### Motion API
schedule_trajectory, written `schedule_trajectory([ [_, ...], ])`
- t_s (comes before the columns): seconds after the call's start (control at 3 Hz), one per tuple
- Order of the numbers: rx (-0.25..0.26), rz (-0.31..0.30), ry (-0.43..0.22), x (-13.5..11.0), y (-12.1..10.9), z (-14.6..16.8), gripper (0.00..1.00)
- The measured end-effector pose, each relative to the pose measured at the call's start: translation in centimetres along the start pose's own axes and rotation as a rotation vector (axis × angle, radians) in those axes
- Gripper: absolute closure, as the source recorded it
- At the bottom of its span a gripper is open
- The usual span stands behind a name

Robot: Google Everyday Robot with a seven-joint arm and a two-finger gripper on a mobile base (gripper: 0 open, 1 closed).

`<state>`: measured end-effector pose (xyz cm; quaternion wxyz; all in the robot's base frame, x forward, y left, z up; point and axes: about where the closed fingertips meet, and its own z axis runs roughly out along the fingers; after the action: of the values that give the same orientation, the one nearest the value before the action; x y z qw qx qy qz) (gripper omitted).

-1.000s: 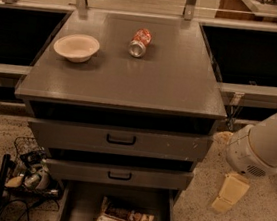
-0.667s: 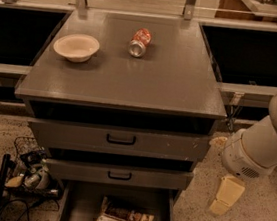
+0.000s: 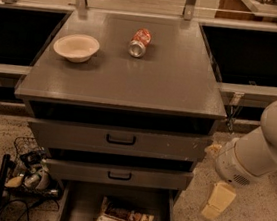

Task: Pick brown chip bag from bottom drawer and place on counter

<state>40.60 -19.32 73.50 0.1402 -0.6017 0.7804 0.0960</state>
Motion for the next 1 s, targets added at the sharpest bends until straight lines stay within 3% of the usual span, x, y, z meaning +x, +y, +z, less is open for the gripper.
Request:
schedule_trajectory([
  [0.67,-0.096,0.087,-0.063,1.7,0.8,7.8,0.0],
  [1.0,-0.149,0.089,-0.067,2.1,1.1,10.6,0.0],
])
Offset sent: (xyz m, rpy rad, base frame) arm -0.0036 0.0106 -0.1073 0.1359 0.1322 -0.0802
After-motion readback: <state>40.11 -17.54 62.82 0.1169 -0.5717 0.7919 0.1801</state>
